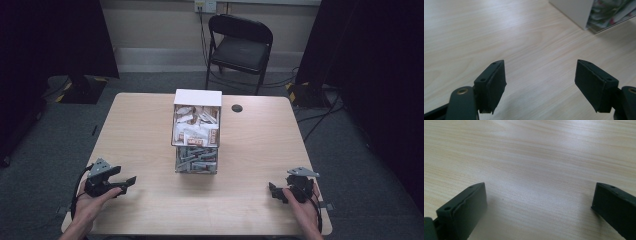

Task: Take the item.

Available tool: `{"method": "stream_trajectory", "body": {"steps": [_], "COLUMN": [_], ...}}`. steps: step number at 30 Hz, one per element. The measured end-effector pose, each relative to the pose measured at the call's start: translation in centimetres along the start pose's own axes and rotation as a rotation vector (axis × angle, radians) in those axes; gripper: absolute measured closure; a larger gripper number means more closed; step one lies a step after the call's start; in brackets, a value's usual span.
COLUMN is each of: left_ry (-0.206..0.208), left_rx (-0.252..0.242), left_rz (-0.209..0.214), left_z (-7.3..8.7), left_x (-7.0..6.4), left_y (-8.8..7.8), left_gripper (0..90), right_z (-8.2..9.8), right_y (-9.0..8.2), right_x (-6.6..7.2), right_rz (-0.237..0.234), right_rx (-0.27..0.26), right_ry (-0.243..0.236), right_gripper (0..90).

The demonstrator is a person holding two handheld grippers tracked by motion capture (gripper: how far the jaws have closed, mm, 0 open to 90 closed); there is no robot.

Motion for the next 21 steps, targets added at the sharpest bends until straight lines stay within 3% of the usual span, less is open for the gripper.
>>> {"method": "stream_trajectory", "body": {"steps": [8,10,17,21], "left_ry": [0.013,0.035,0.024,0.057], "left_rx": [-0.027,-0.037,-0.052,-0.06], "left_rz": [0.045,0.06,0.104,0.115], "left_z": [-1.4,-2.1,-3.0,-3.7], "left_x": [-1.3,-1.9,-3.1,-3.8], "left_y": [-0.3,-0.4,-0.4,-0.6], "left_gripper": [24.7,24.7,24.7,24.8], "right_z": [0.0,0.0,0.0,0.0], "right_y": [0.0,0.0,0.0,0.0], "right_x": [0.0,0.0,0.0,0.0], "right_rz": [0.0,0.0,-0.005,-0.007], "right_rx": [0.0,0.0,0.0,0.001], "right_ry": [0.0,0.0,-0.005,-0.008], "right_gripper": [0.0,0.0,0.0,0.0]}}
Point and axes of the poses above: each handheld gripper's, and its own axes: y roughly forward along the jaws, z roughly out of its underside, x roughly to its left, the point moved 10 cm from there along y, roughly forward along the jaws, and after that the axes turned 13 degrees about y, right-handed, at the moved point
